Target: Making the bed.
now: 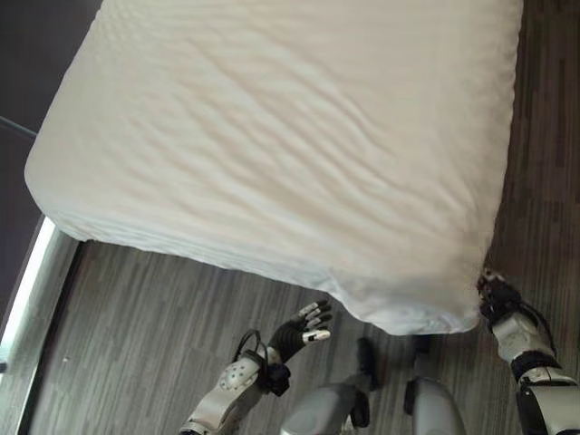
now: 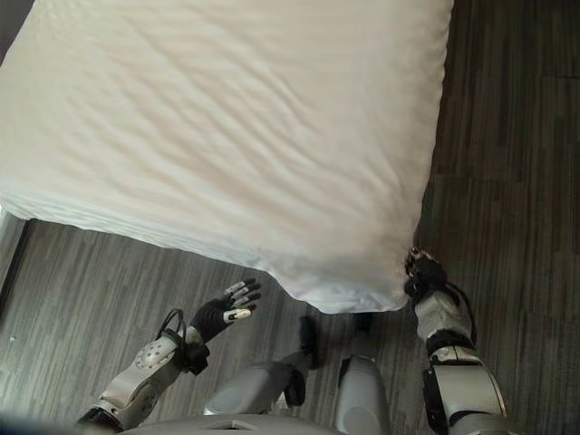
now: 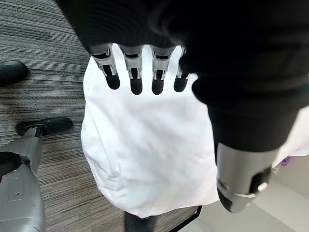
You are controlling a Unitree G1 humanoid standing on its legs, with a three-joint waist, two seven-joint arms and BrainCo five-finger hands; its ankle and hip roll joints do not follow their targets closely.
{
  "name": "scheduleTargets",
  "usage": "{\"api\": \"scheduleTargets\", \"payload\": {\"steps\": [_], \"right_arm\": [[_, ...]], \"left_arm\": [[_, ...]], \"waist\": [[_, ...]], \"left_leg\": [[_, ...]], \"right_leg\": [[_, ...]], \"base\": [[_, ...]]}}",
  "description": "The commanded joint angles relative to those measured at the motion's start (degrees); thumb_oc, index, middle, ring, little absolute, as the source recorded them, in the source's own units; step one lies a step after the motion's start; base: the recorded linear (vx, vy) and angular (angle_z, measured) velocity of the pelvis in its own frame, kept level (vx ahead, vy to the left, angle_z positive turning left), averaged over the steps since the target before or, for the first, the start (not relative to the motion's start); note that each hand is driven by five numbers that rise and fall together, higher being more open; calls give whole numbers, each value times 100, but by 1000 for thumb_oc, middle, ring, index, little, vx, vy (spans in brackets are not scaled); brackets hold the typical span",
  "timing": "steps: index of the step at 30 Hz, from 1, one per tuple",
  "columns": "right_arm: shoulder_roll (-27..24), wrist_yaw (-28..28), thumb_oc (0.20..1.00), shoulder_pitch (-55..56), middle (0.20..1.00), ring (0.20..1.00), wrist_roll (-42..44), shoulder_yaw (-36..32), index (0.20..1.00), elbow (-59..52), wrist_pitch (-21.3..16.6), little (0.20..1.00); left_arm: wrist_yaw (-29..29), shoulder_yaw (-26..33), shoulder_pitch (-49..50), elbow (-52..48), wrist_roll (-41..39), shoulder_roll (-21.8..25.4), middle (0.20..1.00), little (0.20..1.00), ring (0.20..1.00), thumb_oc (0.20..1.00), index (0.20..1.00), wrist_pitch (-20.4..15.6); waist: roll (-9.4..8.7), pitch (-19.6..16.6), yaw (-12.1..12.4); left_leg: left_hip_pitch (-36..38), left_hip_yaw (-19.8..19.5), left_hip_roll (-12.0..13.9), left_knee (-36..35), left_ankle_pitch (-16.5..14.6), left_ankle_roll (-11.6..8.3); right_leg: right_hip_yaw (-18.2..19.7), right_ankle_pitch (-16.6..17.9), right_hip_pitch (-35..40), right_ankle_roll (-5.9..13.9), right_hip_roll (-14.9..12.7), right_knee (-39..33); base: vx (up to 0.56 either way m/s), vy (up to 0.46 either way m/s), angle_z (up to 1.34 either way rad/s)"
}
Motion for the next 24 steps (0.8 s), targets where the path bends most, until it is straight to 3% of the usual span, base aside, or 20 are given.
{"api": "scheduleTargets", "payload": {"steps": [1, 3, 5, 7, 8, 10, 12, 13, 14, 15, 17, 21, 24], "right_arm": [[-159, 28, 200, 440, 200, 200, -51, -158, 200, 405, 39, 200], [-276, 16, 200, 842, 200, 200, -171, -448, 200, 532, 78, 200], [-418, -131, 200, 1269, 200, 200, 169, -1058, 200, 251, -116, 200], [-390, -227, 200, 1414, 200, 200, 318, -1264, 200, -6, -241, 200], [-288, -347, 200, 1732, 200, 200, 312, -1405, 200, -670, -500, 200], [-233, -505, 200, 1938, 200, 200, 40, -1404, 200, -1232, -580, 200], [-80, -745, 200, 2292, 200, 200, -604, -1315, 200, -2536, -708, 200], [-7, -854, 278, 2387, 278, 278, -890, -1271, 278, -3056, -752, 278], [76, -921, 548, 2461, 548, 548, -1164, -1224, 548, -3595, -790, 548], [188, -956, 592, 2564, 592, 592, -1365, -1197, 592, -4287, -814, 592], [378, -917, 1000, 2626, 1000, 1000, -1491, -1158, 1000, -5131, -886, 1000], [534, -669, 1000, 2790, 1000, 1000, -2008, -787, 1000, -6524, -827, 1000], [631, -551, 1000, 2822, 1000, 1000, -2125, -506, 1000, -6931, -789, 1000]], "left_arm": [[0, -17, -54, -108, -97, -60, 1000, 1000, 1000, 1000, 1000, -279], [-12, 70, -30, -160, -95, -30, 1000, 1000, 1000, 1000, 1000, -284], [16, 176, -45, -174, -100, 2, 1000, 1000, 1000, 1000, 1000, -291], [39, 218, -36, -158, -96, 11, 1000, 1000, 1000, 1000, 1000, -285], [94, 320, -13, -140, -96, -18, 1000, 1000, 1000, 1000, 1000, -290], [119, 376, 47, -131, -68, -6, 1000, 1000, 1000, 1000, 1000, -298], [172, 522, 127, -127, 2, 15, 1000, 1000, 1000, 1000, 1000, -324], [196, 583, 155, -111, 68, 11, 1000, 1000, 1000, 1000, 1000, -333], [209, 647, 183, -102, 85, 16, 1000, 1000, 1000, 1000, 1000, -348], [241, 716, 210, -104, 113, 0, 1000, 1000, 1000, 1000, 1000, -361], [279, 811, 213, -103, 140, -34, 1000, 1000, 1000, 1000, 1000, -376], [363, 1003, 285, -91, 302, -103, 1000, 1000, 1000, 1000, 1000, -406], [422, 1057, 290, -58, 358, -134, 1000, 1000, 1000, 1000, 1000, -434]], "waist": [[-78, -31, -210], [-133, -50, -325], [-244, -100, -526], [-280, -128, -579], [-379, -212, -694], [-444, -276, -751], [-566, -403, -832], [-626, -476, -856], [-699, -569, -877], [-765, -643, -899], [-873, -774, -904], [-1053, -1048, -875], [-1110, -1118, -848]], "left_leg": [[-340, -531, -137, 34, 139, -178], [-318, -512, -128, 34, 119, -181], [-250, -482, -115, 34, 70, -181], [-205, -472, -106, 34, 51, -180], [-119, -458, -91, 34, 5, -168], [-43, -451, -80, 34, -15, -164], [99, -410, -51, 34, -64, -154], [171, -381, -35, 34, -89, -150], [261, -345, -15, 34, -122, -146], [349, -321, 1, 34, -147, -142], [528, -305, 10, 34, -205, -124], [909, -342, 7, 34, -317, -82], [1039, -393, -2, 34, -344, -69]], "right_leg": [[18, -614, 288, -37, 175, 80], [39, -623, 306, -36, 189, 80], [95, -644, 369, -34, 206, 80], [104, -660, 406, -34, 206, 80], [132, -679, 489, -35, 224, 80], [140, -692, 565, -35, 234, 80], [155, -715, 697, -24, 257, 80], [161, -717, 763, -16, 267, 80], [173, -737, 844, -12, 283, 80], [188, -751, 929, -11, 300, 80], [195, -807, 1099, -3, 315, 80], [142, -895, 1503, -3, 329, 80], [117, -913, 1653, 7, 328, 80]], "base": [[0, 0, 0], [0, 0, 0], [17, 16, -5], [7, 18, -8], [13, 19, -11], [11, 17, -9], [13, 18, -10], [33, 13, -8], [28, 15, -4], [20, 19, -19], [5, 36, -21], [-4, 51, 4], [-25, 48, 4]]}}
